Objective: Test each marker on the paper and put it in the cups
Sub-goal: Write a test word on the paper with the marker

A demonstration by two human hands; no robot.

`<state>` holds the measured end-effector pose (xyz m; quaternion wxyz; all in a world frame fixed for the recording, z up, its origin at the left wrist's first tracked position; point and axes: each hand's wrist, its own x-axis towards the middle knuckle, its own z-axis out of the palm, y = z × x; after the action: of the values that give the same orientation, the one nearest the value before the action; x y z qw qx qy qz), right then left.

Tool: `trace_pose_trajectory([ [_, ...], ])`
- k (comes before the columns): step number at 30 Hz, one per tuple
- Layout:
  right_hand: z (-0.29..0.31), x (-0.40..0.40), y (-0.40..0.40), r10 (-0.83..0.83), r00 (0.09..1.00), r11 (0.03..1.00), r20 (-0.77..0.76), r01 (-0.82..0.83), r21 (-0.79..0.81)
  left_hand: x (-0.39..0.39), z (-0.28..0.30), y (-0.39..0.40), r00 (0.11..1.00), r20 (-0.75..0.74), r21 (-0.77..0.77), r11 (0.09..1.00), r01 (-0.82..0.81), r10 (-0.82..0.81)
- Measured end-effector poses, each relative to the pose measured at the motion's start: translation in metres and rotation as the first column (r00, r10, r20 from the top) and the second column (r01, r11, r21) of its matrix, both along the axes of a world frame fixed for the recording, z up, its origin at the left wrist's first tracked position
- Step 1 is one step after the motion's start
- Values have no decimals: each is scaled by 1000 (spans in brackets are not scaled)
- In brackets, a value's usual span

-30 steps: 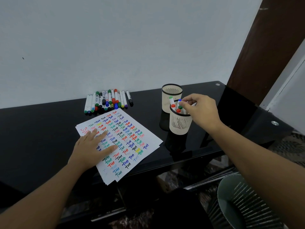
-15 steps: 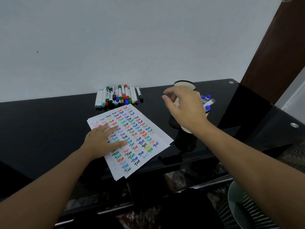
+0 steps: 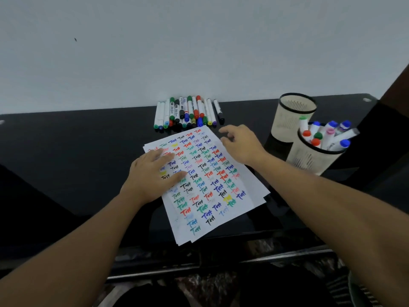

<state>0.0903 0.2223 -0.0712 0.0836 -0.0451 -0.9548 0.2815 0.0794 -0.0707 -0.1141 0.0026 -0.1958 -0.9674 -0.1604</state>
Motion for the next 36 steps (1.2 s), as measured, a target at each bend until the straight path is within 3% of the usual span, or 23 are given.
trace_pose_trajectory([
  [12, -10, -82, 13, -48, 992, 953, 117, 10, 304, -3, -1, -2, 1000, 12, 69, 998, -15, 14],
  [21, -15, -69, 21, 3, 996, 914, -92, 34, 404, -2, 2, 0, 1000, 22, 55, 998, -22, 21],
  [28, -6, -87, 21, -29, 983, 920, 179, -44, 389, -3, 0, -1, 1000, 15, 41, 999, -24, 24],
  [33, -8, -80, 19, -28, 997, 886, 70, -8, 464, -4, 1, 0, 999, 25, 36, 999, -25, 24],
  [36, -6, -78, 22, 59, 996, 858, 61, -82, 507, -4, 1, 0, 999, 25, 31, 999, -23, 23],
])
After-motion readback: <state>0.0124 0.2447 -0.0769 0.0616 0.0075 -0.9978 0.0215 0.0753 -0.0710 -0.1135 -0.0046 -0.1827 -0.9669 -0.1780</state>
